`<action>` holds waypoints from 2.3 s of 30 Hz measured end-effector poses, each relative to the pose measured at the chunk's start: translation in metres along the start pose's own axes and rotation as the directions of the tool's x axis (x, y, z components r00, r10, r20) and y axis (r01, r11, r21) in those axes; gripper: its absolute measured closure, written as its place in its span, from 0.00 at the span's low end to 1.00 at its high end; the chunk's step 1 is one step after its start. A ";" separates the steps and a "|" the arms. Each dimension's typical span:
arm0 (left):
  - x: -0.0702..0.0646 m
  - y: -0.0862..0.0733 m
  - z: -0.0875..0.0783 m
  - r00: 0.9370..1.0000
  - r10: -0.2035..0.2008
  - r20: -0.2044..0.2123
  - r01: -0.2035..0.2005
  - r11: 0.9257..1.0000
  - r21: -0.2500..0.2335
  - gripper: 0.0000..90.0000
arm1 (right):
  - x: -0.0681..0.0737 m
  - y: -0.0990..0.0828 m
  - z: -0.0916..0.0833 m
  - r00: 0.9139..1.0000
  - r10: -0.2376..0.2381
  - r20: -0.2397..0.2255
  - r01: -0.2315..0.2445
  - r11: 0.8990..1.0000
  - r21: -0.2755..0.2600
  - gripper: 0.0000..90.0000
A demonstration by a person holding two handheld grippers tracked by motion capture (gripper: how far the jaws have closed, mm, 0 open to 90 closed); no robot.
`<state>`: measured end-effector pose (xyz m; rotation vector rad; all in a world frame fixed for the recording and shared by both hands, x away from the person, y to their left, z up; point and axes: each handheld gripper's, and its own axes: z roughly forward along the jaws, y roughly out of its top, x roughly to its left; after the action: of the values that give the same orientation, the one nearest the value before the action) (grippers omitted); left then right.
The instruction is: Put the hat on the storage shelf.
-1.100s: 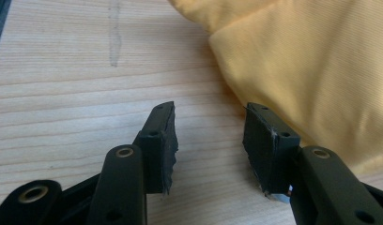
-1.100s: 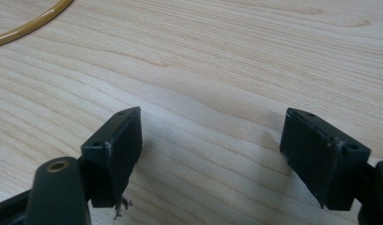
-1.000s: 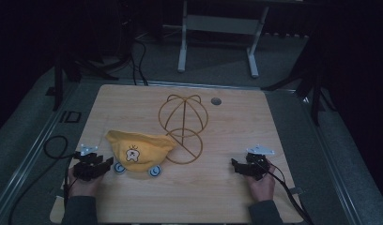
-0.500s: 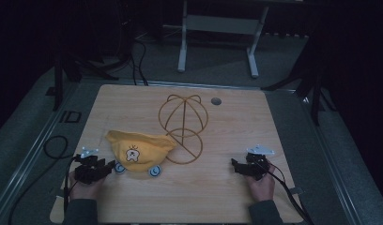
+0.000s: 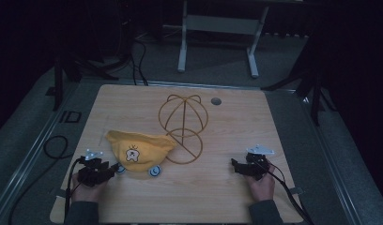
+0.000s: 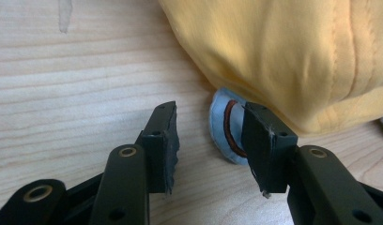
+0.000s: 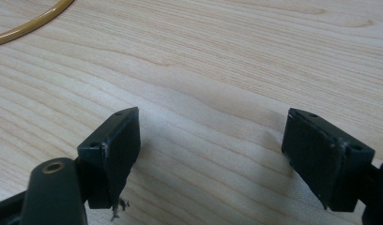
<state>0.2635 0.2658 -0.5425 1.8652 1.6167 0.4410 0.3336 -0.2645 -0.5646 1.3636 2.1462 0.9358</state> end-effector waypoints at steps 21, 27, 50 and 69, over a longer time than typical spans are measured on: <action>-0.009 0.001 0.007 1.000 0.019 0.014 -0.020 0.998 0.065 0.76 | 0.000 0.000 0.000 1.000 -0.001 -0.001 0.001 1.000 0.000 0.22; -0.010 0.002 0.004 0.999 0.020 0.030 -0.022 0.997 0.068 0.92 | 0.000 0.000 0.000 1.000 -0.001 -0.001 0.001 1.000 0.000 0.22; -0.003 0.012 -0.022 0.994 -0.010 0.109 0.013 1.000 -0.028 0.96 | -0.001 0.001 0.001 1.000 -0.007 -0.009 0.007 1.000 0.001 0.22; -0.010 0.030 -0.043 0.996 0.045 0.075 -0.040 0.997 -0.072 0.96 | -0.001 0.001 0.002 1.000 -0.011 -0.012 0.011 1.000 -0.001 0.22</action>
<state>0.2580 0.2651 -0.4895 1.8442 1.4946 0.4340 0.3360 -0.2645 -0.5647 1.3474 2.1600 0.9429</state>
